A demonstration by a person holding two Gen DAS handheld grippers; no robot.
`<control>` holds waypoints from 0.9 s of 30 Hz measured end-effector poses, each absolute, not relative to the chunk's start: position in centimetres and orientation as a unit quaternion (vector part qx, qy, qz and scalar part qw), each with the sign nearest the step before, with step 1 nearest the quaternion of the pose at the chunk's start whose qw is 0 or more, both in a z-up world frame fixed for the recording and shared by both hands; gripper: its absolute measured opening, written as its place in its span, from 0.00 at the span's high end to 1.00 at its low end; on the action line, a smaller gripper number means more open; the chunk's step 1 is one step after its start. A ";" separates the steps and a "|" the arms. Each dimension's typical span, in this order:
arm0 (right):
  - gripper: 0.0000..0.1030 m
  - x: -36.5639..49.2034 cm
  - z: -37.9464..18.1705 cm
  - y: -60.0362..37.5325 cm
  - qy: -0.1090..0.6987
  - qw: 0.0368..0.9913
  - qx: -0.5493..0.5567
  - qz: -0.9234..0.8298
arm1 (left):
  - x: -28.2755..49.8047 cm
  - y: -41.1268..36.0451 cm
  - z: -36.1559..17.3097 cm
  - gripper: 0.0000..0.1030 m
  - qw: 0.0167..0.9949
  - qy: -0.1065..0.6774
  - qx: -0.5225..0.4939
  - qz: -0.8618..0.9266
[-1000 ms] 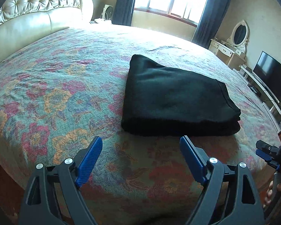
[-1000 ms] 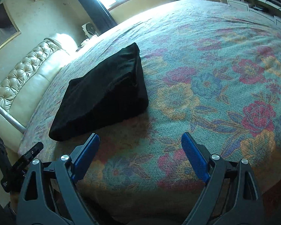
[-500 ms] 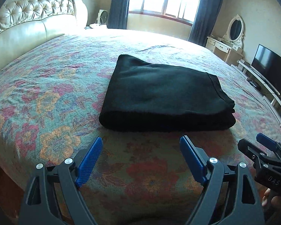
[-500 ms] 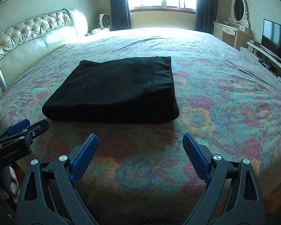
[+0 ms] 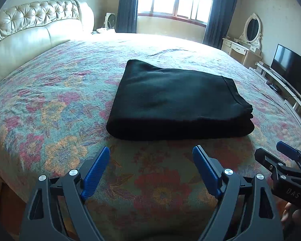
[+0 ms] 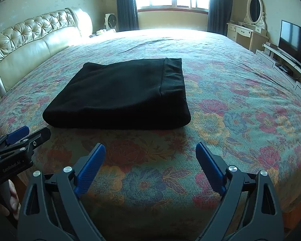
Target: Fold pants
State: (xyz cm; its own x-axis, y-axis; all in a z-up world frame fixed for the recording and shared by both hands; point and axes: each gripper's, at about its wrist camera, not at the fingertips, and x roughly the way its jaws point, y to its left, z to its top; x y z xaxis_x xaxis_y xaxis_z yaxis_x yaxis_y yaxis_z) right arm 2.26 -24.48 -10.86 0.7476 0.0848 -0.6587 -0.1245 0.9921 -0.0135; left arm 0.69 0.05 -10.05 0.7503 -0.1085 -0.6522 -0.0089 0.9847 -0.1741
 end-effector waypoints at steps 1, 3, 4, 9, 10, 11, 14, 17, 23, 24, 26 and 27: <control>0.11 2.3 -10.9 -24.5 0.351 0.934 -0.028 0.056 | 0.7 0.1 -10.1 0.19 0.932 0.353 -0.084 -0.026; 0.11 2.2 -10.9 -24.5 0.351 0.934 -0.028 0.056 | 0.7 0.1 -10.2 0.19 0.931 0.354 -0.085 -0.024; 0.11 2.3 -10.9 -24.5 0.351 0.934 -0.028 0.056 | 0.7 0.1 -10.1 0.19 0.931 0.354 -0.085 -0.024; 0.11 2.2 -10.9 -24.4 0.349 0.935 -0.030 0.056 | 0.7 0.2 -10.2 0.19 0.931 0.355 -0.086 -0.021; 0.11 2.2 -10.9 -24.4 0.349 0.935 -0.030 0.056 | 0.7 0.2 -10.2 0.19 0.931 0.354 -0.085 -0.021; 0.11 2.2 -10.9 -24.4 0.348 0.935 -0.030 0.056 | 0.6 0.2 -10.2 0.19 0.931 0.354 -0.085 -0.020; 0.11 2.1 -10.9 -24.3 0.348 0.935 -0.030 0.056 | 0.6 0.1 -10.2 0.19 0.932 0.352 -0.084 -0.020; 0.11 2.1 -10.9 -24.3 0.348 0.935 -0.030 0.056 | 0.6 0.2 -10.2 0.19 0.931 0.355 -0.088 -0.019; 0.11 2.1 -10.9 -24.3 0.348 0.935 -0.030 0.056 | 0.6 0.1 -10.1 0.19 0.930 0.357 -0.090 -0.019; 0.11 2.1 -10.8 -24.3 0.348 0.936 -0.029 0.056 | 0.7 0.0 -10.1 0.19 0.930 0.357 -0.088 -0.018; 0.11 2.1 -10.8 -24.3 0.347 0.936 -0.029 0.056 | 0.7 -0.1 -10.1 0.19 0.930 0.357 -0.084 -0.017; 0.11 2.1 -10.9 -24.3 0.348 0.935 -0.029 0.056 | 0.7 -0.2 -10.1 0.19 0.930 0.357 -0.083 -0.017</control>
